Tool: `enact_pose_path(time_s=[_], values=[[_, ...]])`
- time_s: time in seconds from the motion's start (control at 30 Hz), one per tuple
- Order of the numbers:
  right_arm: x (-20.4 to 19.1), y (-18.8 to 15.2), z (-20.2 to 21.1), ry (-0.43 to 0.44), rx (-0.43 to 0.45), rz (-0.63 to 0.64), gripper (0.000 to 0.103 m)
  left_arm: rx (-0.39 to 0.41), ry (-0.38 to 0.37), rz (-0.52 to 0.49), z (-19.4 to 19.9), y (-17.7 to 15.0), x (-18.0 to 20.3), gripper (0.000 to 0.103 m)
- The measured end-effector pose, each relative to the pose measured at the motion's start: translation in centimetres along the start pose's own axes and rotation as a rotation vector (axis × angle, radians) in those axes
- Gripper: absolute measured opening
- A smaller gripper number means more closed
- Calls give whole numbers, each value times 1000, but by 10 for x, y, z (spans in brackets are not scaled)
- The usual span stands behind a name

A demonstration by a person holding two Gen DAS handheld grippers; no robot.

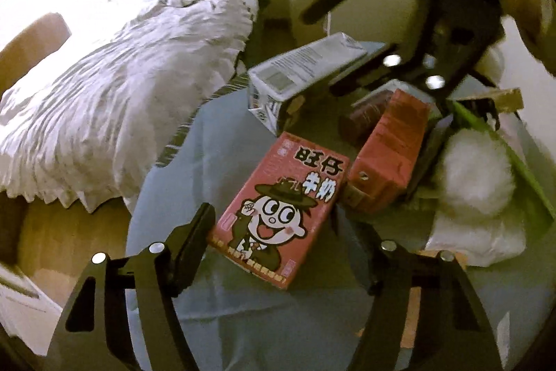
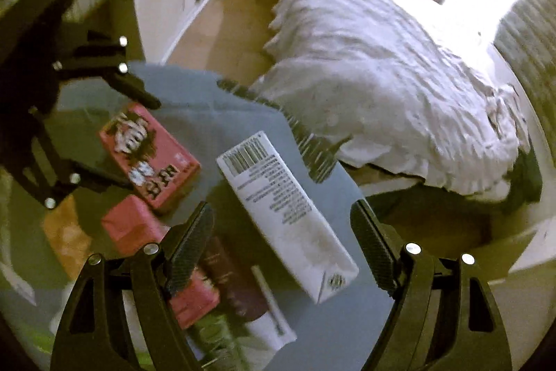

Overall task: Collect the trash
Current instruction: 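Grasp the red Want Want carton with the left tool while the right tool grasps the white carton, then carry both cartons over the black bin and open both tools to drop them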

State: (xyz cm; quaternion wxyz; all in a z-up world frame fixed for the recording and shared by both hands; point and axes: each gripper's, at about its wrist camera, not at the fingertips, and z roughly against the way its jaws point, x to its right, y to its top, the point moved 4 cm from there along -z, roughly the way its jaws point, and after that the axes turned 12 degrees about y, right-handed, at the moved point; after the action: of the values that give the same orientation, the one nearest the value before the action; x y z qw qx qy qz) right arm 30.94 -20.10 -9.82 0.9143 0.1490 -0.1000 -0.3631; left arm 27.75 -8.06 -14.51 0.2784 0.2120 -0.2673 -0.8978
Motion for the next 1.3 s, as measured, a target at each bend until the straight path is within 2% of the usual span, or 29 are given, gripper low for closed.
enact_pose_path(time_s=[0.1, 0.13, 0.17, 0.33, 0.47, 0.67, 0.7, 0.83, 1.0, 1.07, 1.13, 1.3], values=[[3, 4, -18, 18, -52, -1, 77, 9, -19, 2, -1, 1, 0, 66], [3, 5, -22, 24, -62, -10, 62, 12, -21, 4, -1, 1, 0, 66], [5, 3, -24, 28, -68, -22, 59, 15, -21, 5, -1, 1, 0, 65], [3, 1, -17, 34, -4, -60, 48, 28, 0, 21, 2, -1, 2, 64], [9, -3, 11, 29, 100, -151, 45, 56, 23, 75, 14, -2, -4, 62], [15, -33, 97, 56, 411, -416, 44, 150, 76, 234, 61, -5, -27, 62], [16, -50, 116, 76, 496, -502, 44, 168, 70, 265, 70, -6, -29, 62], [10, -112, 161, 119, 728, -713, 44, 241, 53, 345, 106, 0, -17, 62], [-15, -212, 196, 63, 905, -924, 44, 312, -40, 370, 135, 30, 36, 62], [-24, -252, 206, 18, 941, -997, 44, 334, -110, 364, 143, 52, 70, 62], [-36, -303, 221, -72, 969, -1072, 44, 345, -182, 338, 147, 75, 107, 62], [-54, -416, 239, -284, 955, -1252, 44, 334, -354, 274, 138, 133, 213, 62]])
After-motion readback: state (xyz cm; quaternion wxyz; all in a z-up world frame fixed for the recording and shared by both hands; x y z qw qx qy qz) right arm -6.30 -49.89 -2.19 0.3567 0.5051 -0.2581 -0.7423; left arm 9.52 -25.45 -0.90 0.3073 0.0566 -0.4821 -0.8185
